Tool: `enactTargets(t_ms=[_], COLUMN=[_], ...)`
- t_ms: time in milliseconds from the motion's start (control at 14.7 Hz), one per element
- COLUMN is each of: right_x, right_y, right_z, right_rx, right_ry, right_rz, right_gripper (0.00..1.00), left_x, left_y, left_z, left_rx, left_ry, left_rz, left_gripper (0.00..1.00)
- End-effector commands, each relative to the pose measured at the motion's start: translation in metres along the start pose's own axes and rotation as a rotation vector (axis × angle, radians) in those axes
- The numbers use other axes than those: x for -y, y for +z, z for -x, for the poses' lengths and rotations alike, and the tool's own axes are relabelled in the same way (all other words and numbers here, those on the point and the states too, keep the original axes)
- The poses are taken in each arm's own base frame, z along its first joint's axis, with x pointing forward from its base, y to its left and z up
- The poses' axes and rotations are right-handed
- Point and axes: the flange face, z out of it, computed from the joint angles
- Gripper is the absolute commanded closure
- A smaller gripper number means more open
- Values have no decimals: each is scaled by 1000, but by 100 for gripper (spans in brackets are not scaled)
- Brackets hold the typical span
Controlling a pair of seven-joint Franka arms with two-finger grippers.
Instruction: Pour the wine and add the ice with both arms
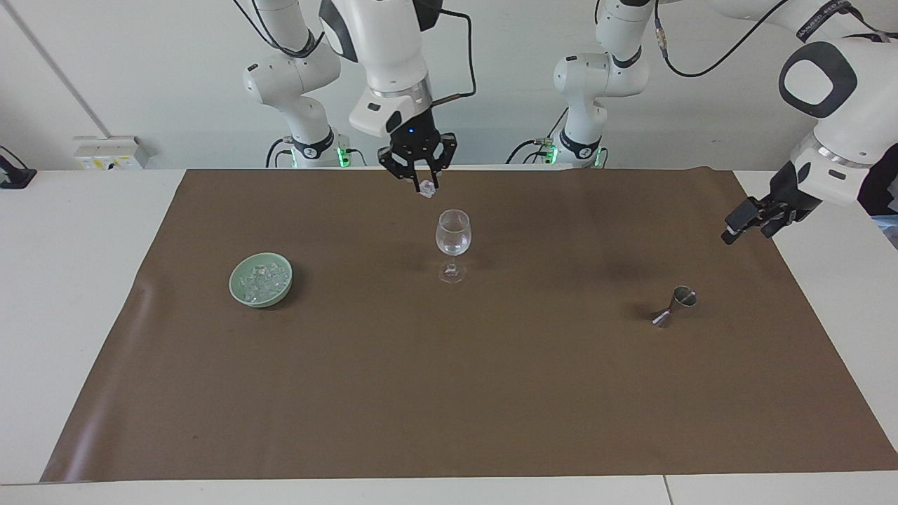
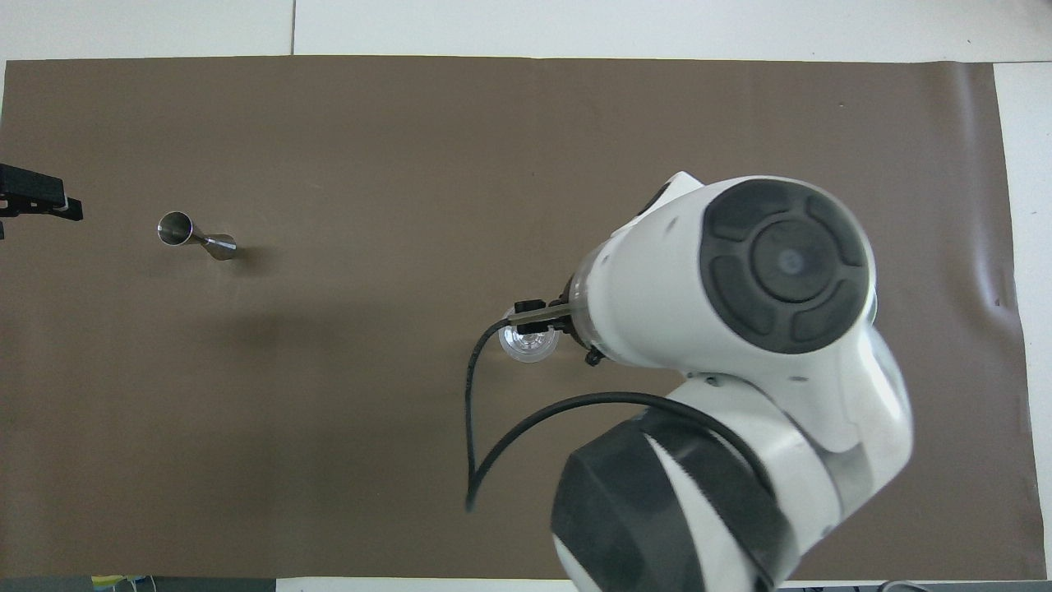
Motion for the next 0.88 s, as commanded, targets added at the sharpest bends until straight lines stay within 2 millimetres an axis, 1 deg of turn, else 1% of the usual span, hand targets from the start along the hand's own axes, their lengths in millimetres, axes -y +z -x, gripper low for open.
enactTargets(t_ms=[0,68,136,204,272,340,408,476,544,612,748,816], right_x=[17,29,34,34,33,31,30,24,22,23,23,23], right_y=[23,30,43,52,56,57,59,66,69,69,70,70], right_z=[-11,-8,-12,-14,-14,-13,-13,-11,-9,-8,-3,-2], right_rx=[-6,-13,-28,-26,-25,-15,-13,0,4,8,27,33], right_ry=[22,3,4,4,0,2,3,9,10,11,22,28], right_rz=[12,14,13,24,38,45,48,57,59,62,72,77], right_gripper=[89,88,89,89,89,88,88,87,87,87,82,80], left_x=[-33,-38,-42,-43,-45,-47,-48,-52,-58,-61,-75,-77], left_y=[-29,-37,-45,-48,-52,-66,-73,-74,-77,-75,-70,-72], left_z=[11,13,16,20,26,37,48,61,70,73,75,75], left_rx=[-6,2,16,36,50,49,56,88,94,100,103,94], left_ry=[101,108,115,115,118,120,121,124,138,144,173,179], left_rz=[-74,-77,-75,-72,-71,-70,-71,-73,-74,-73,-72,-73], left_gripper=[0,0,0,0,0,0,0,0,0,0,0,0])
